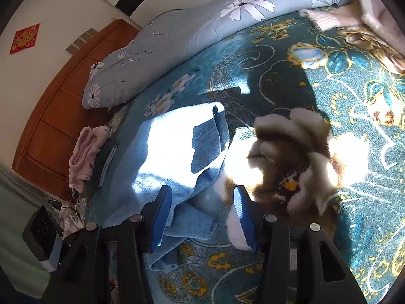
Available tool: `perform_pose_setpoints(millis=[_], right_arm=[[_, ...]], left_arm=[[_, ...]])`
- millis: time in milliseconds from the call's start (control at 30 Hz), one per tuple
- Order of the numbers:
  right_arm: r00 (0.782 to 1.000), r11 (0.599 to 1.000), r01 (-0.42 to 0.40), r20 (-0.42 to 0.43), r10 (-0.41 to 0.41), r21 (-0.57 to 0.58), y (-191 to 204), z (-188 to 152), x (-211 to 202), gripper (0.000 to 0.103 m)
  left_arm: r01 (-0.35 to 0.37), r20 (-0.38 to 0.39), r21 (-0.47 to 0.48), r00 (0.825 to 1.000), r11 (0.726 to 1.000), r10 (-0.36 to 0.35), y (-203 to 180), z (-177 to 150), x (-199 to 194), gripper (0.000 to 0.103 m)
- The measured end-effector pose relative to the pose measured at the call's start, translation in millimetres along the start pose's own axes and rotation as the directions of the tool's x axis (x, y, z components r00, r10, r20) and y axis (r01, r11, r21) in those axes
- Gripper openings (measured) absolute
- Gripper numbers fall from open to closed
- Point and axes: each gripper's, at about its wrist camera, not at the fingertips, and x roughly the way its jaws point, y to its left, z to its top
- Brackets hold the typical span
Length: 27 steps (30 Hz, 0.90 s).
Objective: Fold clothes
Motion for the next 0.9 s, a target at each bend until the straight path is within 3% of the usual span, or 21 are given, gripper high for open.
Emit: perform_pose_setpoints(millis=[100, 333, 567, 733, 767, 867, 900], right_arm=[[1.0, 1.0, -0.006, -0.005, 0.006, 0.012, -4, -2, 5, 0.053], [0.999, 0.999, -0.039, -0.025, 0.039, 0.003, 1, -7, 23, 0.053], [0.986, 0.985, -0.163, 0.009, 0.164, -0.062, 34, 2, 27, 0.053], [0.996, 0.993, -0.084, 0.008, 0.085, -0.08, 44, 11, 46, 0.053], [0.996, 0.994, -0.085, 0.007, 0.085, -0.069, 44, 12, 50, 0.05], [0.994, 0.995, -0.103, 0.021, 0.103, -0.018, 40, 14, 57, 0.008], [0.994, 0.995, -0.101, 0.03, 0.101, -0.002, 40, 14, 57, 0.007]], left_arm=[[0.011, 0.048, -0.118, 0.999, 0.993, -0.006, 31, 14, -9, 0.008], [0.032, 0.081, -0.351, 0.997, 0.936, -0.004, 104, 28, -13, 0.008], [0.086, 0.085, -0.402, 0.995, 0.912, -0.056, 123, 21, -7, 0.008], [0.132, 0.089, -0.438, 0.991, 0.889, -0.103, 131, 19, -4, 0.011], [0.14, 0.088, -0.446, 0.99, 0.884, -0.112, 133, 19, -4, 0.011], [0.175, 0.094, -0.451, 0.984, 0.875, -0.149, 134, 20, -3, 0.011], [0.176, 0.092, -0.452, 0.984, 0.874, -0.15, 134, 20, -3, 0.011]])
